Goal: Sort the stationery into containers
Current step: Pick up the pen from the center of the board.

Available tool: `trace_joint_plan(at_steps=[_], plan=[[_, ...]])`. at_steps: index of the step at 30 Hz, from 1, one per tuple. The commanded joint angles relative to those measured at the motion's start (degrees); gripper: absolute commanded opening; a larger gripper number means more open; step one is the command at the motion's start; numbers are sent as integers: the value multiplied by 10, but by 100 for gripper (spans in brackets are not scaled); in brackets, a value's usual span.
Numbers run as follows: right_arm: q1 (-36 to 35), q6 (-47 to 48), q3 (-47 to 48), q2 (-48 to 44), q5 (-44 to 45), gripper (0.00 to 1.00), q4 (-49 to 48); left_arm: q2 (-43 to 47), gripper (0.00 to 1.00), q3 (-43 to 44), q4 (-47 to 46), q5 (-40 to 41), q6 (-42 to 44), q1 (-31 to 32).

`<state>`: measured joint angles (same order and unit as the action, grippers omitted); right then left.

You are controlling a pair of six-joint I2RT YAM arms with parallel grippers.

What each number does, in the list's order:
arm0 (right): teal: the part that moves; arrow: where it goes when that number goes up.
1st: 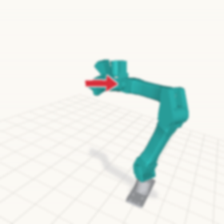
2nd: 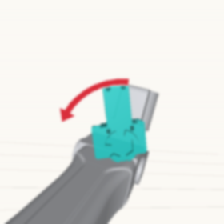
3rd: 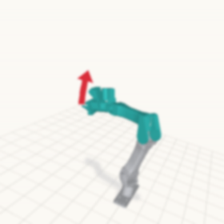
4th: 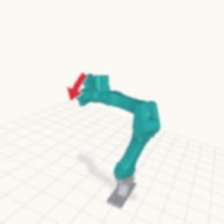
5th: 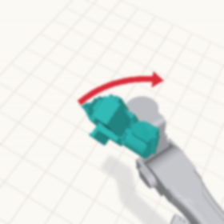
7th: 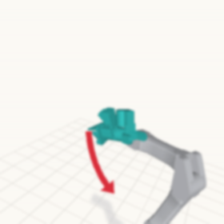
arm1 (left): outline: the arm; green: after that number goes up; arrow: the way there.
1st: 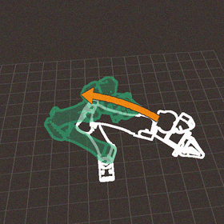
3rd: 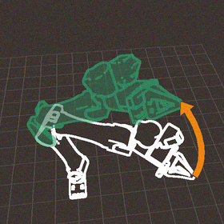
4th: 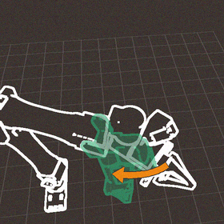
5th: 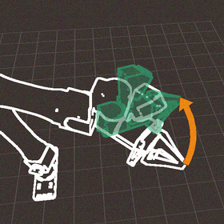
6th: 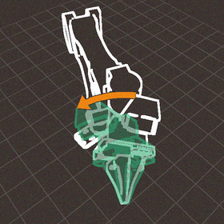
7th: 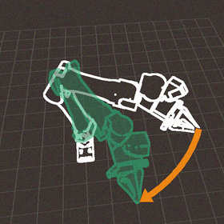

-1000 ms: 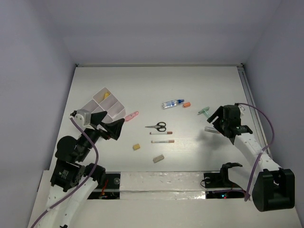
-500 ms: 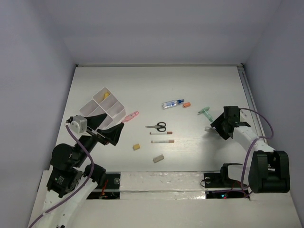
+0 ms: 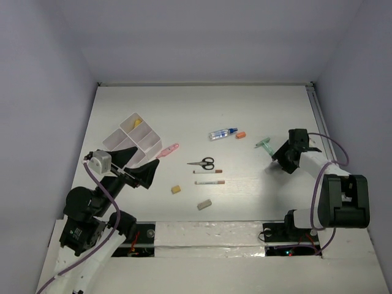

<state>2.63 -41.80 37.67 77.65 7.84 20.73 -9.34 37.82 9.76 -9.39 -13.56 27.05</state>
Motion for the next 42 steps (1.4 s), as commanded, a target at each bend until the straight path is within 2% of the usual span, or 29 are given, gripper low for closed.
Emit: trace_joint_plan(at_steps=[1, 6, 13, 17, 21, 23, 31, 41, 42], plan=[[4, 38, 25, 32, -33, 60, 26, 11, 99, -2, -19, 3, 5, 5], [4, 72, 57, 73, -75, 47, 67, 11, 99, -2, -19, 3, 6, 10], [4, 80, 53, 83, -101, 40, 91, 10, 99, -2, -18, 6, 6, 10], [4, 88, 59, 77, -90, 39, 114, 10, 99, -2, -18, 8, 6, 10], [4, 97, 52, 57, -87, 58, 131, 13, 99, -1, -18, 8, 6, 10], [4, 102, 50, 55, -86, 59, 135, 19, 99, -1, -19, 6, 6, 10], [-2, 115, 64, 73, -82, 49, 164, 37, 99, -1, -19, 15, 6, 21], [-14, 107, 111, 170, -41, 44, 202, 49, 99, -1, -18, 21, 2, 39], [-14, 107, 115, 171, -41, 38, 207, 48, 99, -1, -18, 22, 3, 39]])
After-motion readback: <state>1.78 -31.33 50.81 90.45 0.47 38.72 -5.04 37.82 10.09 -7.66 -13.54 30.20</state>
